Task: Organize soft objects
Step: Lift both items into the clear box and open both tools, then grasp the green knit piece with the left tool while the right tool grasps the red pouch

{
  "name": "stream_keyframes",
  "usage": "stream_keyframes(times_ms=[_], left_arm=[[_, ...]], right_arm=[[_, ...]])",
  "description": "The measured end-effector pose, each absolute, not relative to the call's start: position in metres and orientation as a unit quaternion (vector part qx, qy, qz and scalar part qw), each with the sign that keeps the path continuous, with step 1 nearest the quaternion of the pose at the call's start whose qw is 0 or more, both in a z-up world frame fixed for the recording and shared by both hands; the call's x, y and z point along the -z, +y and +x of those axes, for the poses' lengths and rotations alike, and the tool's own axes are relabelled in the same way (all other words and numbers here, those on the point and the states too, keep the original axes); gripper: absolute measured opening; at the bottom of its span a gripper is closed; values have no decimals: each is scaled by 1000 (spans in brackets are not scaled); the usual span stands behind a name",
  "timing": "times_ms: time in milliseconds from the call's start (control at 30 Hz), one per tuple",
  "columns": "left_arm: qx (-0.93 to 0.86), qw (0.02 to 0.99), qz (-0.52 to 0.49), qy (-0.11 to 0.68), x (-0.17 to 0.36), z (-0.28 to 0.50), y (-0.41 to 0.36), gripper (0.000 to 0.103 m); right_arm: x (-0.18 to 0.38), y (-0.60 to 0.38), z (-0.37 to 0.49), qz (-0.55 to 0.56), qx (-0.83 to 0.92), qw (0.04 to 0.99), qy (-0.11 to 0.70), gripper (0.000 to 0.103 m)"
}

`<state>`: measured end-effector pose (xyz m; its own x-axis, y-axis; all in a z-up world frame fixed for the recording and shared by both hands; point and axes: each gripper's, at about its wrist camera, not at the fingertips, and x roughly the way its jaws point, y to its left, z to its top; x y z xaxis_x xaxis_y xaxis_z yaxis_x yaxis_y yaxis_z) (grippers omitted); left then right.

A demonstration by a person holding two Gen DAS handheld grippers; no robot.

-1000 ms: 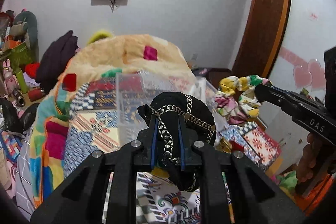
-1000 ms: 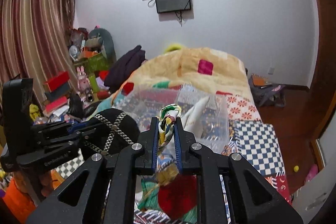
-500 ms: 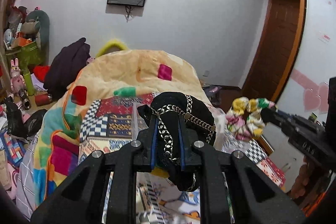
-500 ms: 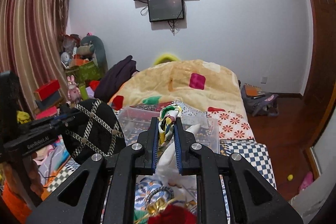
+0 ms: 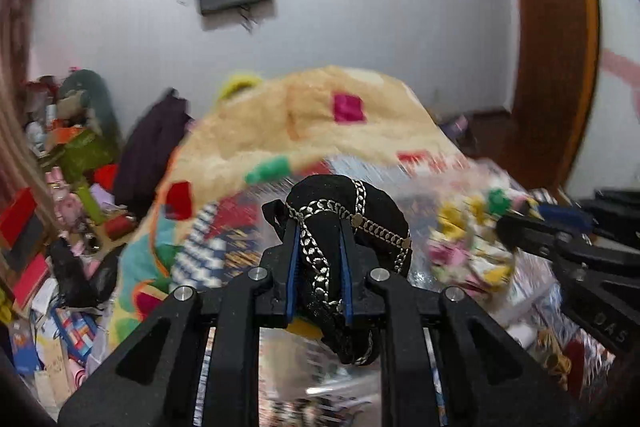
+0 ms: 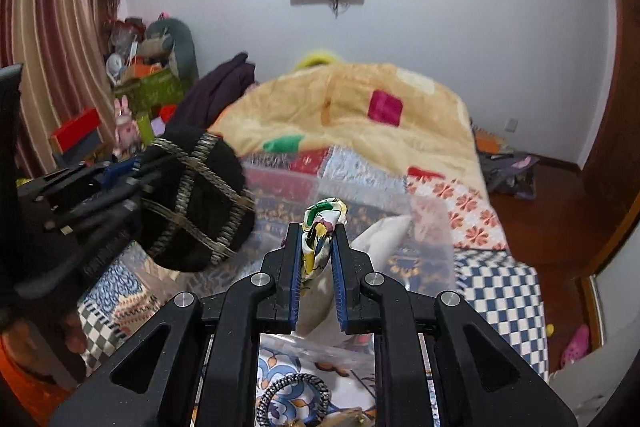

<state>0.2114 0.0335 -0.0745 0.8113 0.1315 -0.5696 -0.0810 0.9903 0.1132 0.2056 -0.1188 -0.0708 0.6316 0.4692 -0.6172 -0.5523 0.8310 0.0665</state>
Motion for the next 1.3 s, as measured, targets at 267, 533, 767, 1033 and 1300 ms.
stream_keyframes(times_ms=[267,533,767,1033,1300], left_arm=[[27,941,-23,336,77,205,30,54],[63,933,-80,344,65,174,48,61],[71,935,-64,341,65,130,40,67],[86,923,-56,370,84,109,20,68],[114,907,-39,405,111,109,-15,68]], right_arm=[[82,-132,205,-79,-267,892,355,24],[60,-150,177,-87,-265,909,308,60],[56,-170,149,-83,-266,913,296,71],[82,-192,134,-45,-267,897,348,74],[123,-191,134,-10,-287,863,416,74]])
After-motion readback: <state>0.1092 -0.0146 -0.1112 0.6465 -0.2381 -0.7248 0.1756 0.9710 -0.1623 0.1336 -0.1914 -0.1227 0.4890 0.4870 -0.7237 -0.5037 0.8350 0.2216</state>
